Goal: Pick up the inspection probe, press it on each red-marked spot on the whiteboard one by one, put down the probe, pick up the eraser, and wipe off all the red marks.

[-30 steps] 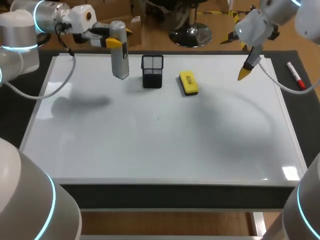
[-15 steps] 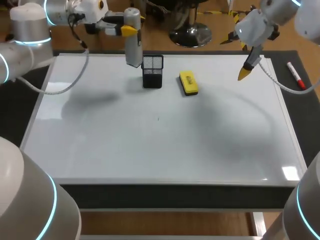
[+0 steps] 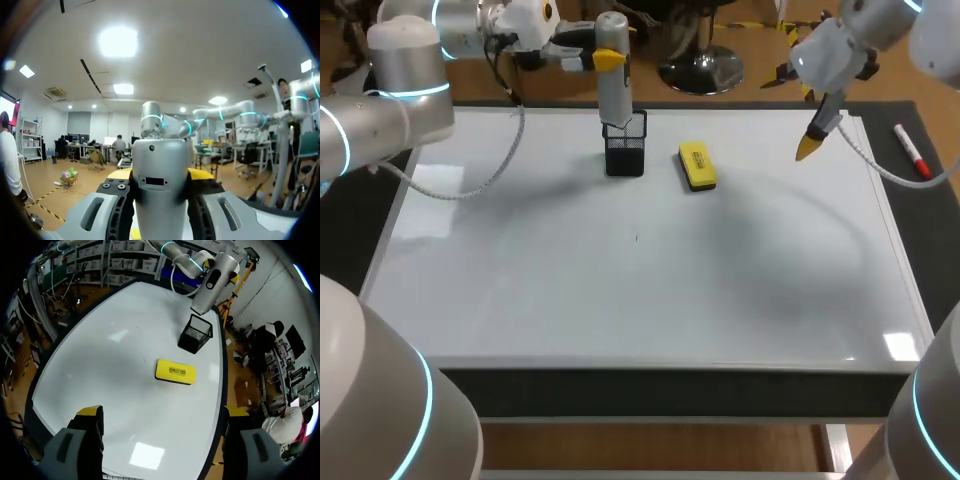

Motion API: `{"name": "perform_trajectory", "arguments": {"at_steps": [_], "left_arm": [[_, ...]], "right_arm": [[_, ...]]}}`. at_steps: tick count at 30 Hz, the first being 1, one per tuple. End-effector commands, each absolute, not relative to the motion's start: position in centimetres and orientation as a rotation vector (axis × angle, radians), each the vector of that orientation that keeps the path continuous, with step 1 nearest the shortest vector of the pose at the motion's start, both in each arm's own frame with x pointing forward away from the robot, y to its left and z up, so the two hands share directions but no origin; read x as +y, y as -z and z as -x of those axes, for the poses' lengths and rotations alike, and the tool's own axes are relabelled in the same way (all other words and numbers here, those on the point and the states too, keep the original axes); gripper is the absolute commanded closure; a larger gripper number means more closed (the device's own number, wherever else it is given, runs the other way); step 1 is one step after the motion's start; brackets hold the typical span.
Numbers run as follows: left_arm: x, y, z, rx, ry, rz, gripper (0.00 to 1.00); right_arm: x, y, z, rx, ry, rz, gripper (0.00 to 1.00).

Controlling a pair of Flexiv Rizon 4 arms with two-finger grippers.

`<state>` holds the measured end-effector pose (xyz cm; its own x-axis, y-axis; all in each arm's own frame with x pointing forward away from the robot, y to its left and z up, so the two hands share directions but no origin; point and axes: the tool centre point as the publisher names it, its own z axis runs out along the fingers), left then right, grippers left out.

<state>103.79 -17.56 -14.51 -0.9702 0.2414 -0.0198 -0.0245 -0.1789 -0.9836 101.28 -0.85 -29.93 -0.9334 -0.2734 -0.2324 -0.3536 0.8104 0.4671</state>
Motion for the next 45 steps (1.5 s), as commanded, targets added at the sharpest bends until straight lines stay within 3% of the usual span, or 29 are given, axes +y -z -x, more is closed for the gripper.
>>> {"name": "perform_trajectory", "arguments": {"at_steps": [1,45], "left_arm": [[-18.1,14.4,-103.1,-1.936,-2.332,0.140,1.00],[-19.0,17.7,-106.5,-1.907,-2.407,0.032,1.00]], "right_arm": [[-0.9,29.9,-101.3,2.844,-0.772,0.498,0.00],[-0.9,29.9,-101.3,2.844,-0.772,0.498,0.00]]}}
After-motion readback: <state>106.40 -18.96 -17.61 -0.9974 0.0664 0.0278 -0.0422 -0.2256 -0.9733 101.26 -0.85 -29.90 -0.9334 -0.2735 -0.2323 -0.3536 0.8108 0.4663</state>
